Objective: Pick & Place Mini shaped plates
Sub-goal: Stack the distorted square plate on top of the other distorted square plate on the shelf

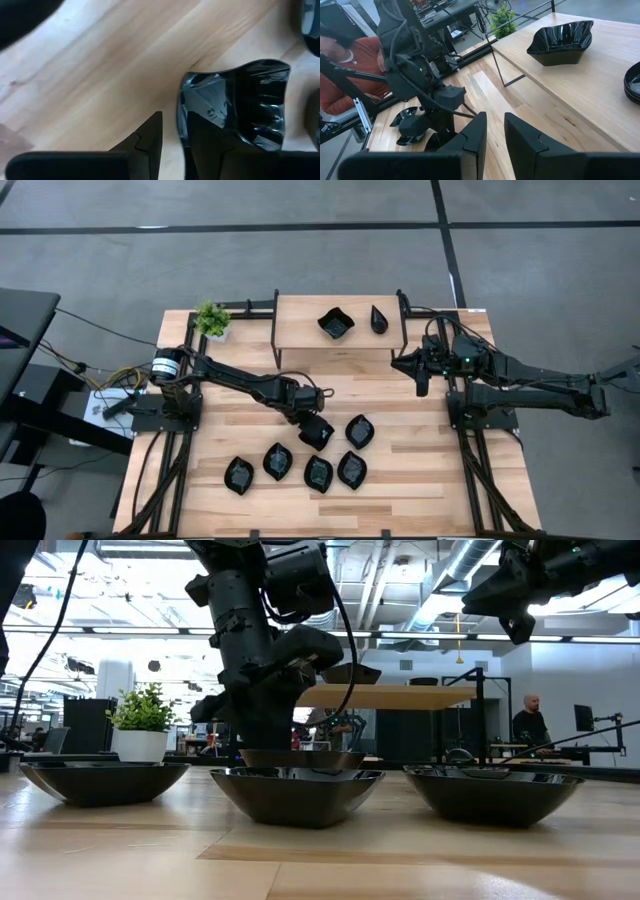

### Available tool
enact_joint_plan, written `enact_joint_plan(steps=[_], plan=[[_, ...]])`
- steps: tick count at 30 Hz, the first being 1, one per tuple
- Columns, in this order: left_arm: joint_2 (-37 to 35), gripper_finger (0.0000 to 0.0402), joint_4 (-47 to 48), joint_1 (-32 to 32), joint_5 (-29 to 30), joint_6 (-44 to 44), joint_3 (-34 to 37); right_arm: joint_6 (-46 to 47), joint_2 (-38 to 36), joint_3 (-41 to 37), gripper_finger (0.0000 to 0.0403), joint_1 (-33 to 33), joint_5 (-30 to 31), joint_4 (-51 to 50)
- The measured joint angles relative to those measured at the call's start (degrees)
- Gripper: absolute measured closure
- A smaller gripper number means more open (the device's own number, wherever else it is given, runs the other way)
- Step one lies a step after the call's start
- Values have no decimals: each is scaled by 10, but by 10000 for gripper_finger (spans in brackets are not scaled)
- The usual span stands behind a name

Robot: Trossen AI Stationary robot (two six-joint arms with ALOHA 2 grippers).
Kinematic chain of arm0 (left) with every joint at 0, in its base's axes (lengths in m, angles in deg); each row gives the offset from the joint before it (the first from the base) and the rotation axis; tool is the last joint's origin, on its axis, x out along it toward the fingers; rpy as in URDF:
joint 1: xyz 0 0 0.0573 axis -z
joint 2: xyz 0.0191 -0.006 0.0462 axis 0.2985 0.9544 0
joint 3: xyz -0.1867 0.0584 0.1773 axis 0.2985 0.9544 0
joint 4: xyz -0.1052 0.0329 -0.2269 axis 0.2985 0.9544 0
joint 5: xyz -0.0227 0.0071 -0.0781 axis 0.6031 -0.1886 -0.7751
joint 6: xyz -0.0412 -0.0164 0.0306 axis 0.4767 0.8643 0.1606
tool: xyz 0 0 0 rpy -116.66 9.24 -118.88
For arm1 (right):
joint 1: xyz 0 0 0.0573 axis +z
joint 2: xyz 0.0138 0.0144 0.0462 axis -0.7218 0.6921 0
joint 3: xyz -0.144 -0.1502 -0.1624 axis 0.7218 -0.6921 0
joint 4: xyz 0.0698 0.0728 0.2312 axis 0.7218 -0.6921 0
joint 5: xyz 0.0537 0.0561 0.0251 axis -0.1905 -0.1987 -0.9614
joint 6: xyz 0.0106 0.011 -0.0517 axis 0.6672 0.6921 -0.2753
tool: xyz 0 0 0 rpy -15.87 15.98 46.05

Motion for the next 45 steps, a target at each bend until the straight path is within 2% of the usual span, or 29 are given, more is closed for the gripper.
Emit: enact_joint_plan(steps=[7,13,21,28,37,41,45], plan=[[2,318,-3,-1,2,0,0,0,0,0,339,0,0,0],[2,389,-5,-1,2,-11,0,0,0,0,339,0,0,0],[-4,396,-3,-5,-6,-26,0,0,0,0,339,0,0,0],[-106,397,-4,-32,-21,-79,0,0,0,0,339,0,0,0],[-284,398,-16,-97,36,-133,0,0,0,0,339,0,0,0],[-318,399,-18,-144,46,-147,-13,0,0,0,339,-3,0,0],[-310,399,-22,-187,32,-193,-65,0,0,0,339,-3,0,0]])
